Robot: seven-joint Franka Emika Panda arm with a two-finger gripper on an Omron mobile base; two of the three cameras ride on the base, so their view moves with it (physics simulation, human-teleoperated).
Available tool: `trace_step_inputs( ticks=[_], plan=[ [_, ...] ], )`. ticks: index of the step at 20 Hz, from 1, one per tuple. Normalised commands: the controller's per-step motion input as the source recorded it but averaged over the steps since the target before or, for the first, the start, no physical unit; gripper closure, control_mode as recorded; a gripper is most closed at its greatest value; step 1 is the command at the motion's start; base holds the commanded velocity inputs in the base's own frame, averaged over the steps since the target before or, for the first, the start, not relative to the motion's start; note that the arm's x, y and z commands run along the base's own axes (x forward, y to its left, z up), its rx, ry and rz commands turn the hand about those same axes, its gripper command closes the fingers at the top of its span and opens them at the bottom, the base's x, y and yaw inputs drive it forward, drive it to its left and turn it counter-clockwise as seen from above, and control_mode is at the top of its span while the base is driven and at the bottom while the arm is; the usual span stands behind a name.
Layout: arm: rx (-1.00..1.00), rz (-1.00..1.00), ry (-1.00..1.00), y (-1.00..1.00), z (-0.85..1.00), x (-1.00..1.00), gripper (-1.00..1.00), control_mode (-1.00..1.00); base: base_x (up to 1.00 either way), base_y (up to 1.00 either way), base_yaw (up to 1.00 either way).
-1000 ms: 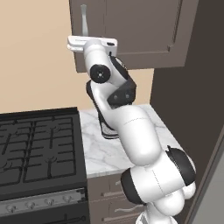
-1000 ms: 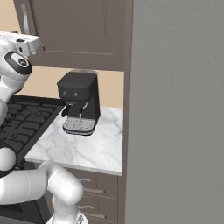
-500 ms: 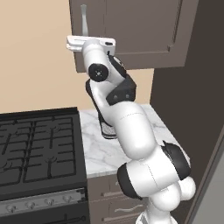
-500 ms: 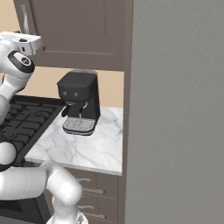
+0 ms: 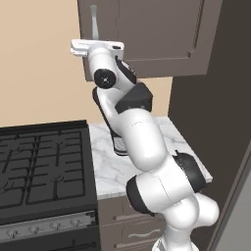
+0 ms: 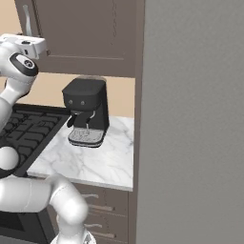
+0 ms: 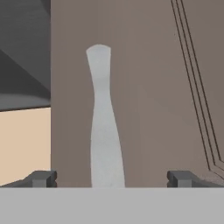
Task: Get the candle and the liquor from the cabinet and move them to the dining counter.
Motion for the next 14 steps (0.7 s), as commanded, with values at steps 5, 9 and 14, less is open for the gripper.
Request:
trace_step_inputs(
  ticks=[5,9,14],
  plan=[
    [0.0,0.0,0.0,0.16,-0.03,0.18,-1.0,-1.0,0.0,0.0,0.0],
    [0.0,0.0,0.0,0.0,-0.02,0.12,-1.0,-1.0,0.0,0.0,0.0],
    [0.0,0.0,0.0,0.0,-0.03,0.09,-1.0,-1.0,0.0,0.0,0.0]
  ],
)
